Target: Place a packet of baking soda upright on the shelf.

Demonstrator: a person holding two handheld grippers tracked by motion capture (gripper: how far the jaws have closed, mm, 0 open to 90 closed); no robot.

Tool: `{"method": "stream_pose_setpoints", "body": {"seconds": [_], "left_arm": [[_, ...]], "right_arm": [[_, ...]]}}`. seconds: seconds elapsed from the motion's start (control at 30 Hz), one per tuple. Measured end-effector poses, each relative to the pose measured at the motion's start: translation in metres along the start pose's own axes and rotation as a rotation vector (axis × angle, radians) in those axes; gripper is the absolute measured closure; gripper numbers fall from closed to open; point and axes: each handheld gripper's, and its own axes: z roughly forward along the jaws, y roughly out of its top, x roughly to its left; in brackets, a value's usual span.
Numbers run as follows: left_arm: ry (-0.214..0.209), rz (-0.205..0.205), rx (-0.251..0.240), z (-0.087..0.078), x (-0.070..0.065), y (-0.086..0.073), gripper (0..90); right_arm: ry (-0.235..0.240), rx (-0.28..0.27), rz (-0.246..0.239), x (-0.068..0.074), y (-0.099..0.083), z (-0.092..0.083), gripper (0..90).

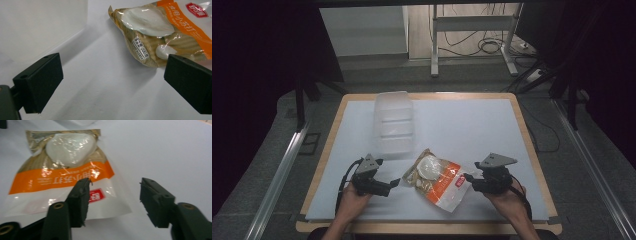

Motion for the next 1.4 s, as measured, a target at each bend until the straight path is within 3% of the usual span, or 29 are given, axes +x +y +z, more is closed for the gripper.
{"method": "stream_pose_setpoints", "body": {"seconds": [0.3,0.53,0.67,0.9,1.1,1.27,1.4], "left_arm": [[0.001,0.002,-0.002,0.000,0.000,0.000,2.3],[0.002,0.006,0.000,0.000,0.000,0.000,2.3],[0.003,0.007,-0.001,0.000,-0.001,0.000,2.3],[0.003,0.010,0.001,0.000,-0.001,0.000,2.3],[0.005,0.011,-0.001,0.000,-0.001,0.001,2.3],[0.004,0.013,-0.002,0.001,-0.002,0.000,2.4],[0.003,0.014,-0.005,0.001,-0.002,0.000,2.3]], "right_arm": [[0.045,0.051,-0.050,0.013,0.003,0.008,67.1],[0.083,0.046,-0.072,0.020,0.005,0.009,76.1],[0.102,0.043,-0.109,0.025,0.006,0.010,87.1],[0.126,0.032,-0.120,0.030,0.009,0.011,88.7],[0.158,0.030,-0.145,0.043,0.011,0.018,88.7],[0.162,0.037,-0.127,0.052,0.012,0.026,88.9],[0.209,0.033,-0.103,0.062,0.014,0.030,88.8]]}}
